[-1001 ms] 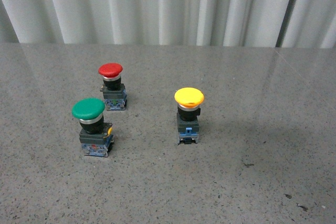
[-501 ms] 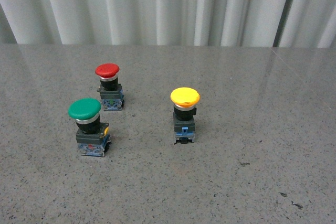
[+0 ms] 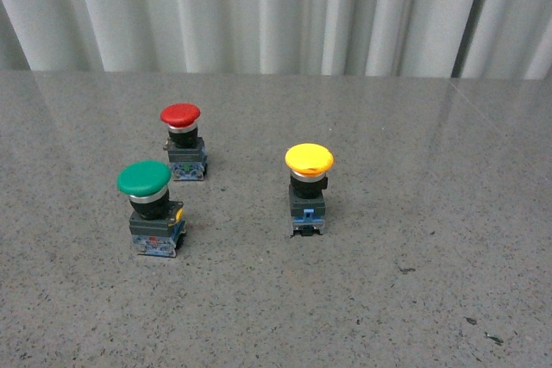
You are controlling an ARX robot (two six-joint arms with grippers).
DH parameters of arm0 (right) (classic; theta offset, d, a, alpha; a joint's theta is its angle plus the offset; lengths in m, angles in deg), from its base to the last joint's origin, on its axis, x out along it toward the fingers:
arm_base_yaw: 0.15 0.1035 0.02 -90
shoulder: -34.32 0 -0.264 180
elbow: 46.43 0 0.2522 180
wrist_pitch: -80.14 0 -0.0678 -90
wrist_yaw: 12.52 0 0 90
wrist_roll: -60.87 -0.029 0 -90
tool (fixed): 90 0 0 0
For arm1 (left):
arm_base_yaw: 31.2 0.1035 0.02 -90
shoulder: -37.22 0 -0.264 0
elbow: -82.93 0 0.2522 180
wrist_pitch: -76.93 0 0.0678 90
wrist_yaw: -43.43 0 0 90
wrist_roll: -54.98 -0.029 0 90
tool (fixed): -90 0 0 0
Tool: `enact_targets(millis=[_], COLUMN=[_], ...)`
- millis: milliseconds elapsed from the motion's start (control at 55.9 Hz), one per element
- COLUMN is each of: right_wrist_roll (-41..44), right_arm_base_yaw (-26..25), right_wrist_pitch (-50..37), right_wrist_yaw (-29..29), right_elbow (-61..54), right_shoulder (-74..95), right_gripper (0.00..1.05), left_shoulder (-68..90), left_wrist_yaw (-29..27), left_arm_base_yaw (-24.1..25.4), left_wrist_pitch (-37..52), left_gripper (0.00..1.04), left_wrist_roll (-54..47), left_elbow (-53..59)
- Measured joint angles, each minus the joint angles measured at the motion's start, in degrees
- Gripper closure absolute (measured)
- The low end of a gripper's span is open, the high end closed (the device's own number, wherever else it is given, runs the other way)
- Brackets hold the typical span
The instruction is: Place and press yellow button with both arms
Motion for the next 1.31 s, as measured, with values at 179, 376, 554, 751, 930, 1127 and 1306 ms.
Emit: enact_targets(millis=[179,376,554,751,930,1127,1306], right_wrist_roll=[0.09,0.13,0.13,0.15,0.17,0.17,0.22], right_arm_base_yaw=[0.37,0.37,0.37,0.37,0.37,0.37,0.37], right_wrist_pitch=[2.05,3.76,3.65,6.56,8.46,17.86,18.71], right_wrist_yaw=[0.72,0.74,0.74,0.74,0.74,0.76,0.72], right_elbow=[-1.84,-2.51,-4.57,-4.57,-4.57,-4.52,-4.55], right_shoulder=[-3.06,-6.19,-9.07,-11.69,-13.49,-23.15,-23.02], right_gripper=[1.03,1.03,1.03,1.03,1.03,1.03,0.92], left_shoulder=[0.0,0.0,0.0,0.0,0.0,0.0,0.0], left_wrist_yaw=[0.04,0.02,0.02,0.02,0.02,0.09,0.09], left_arm_base_yaw=[0.0,0.0,0.0,0.0,0.0,0.0,0.0], left_wrist_pitch=[0.0,0.0,0.0,0.0,0.02,-0.02,-0.04], left_gripper=[0.07,0.07,0.07,0.07,0.07,0.07,0.07], left_wrist_roll=[0.0,0.0,0.0,0.0,0.0,0.0,0.0], left_elbow=[0.0,0.0,0.0,0.0,0.0,0.0,0.0])
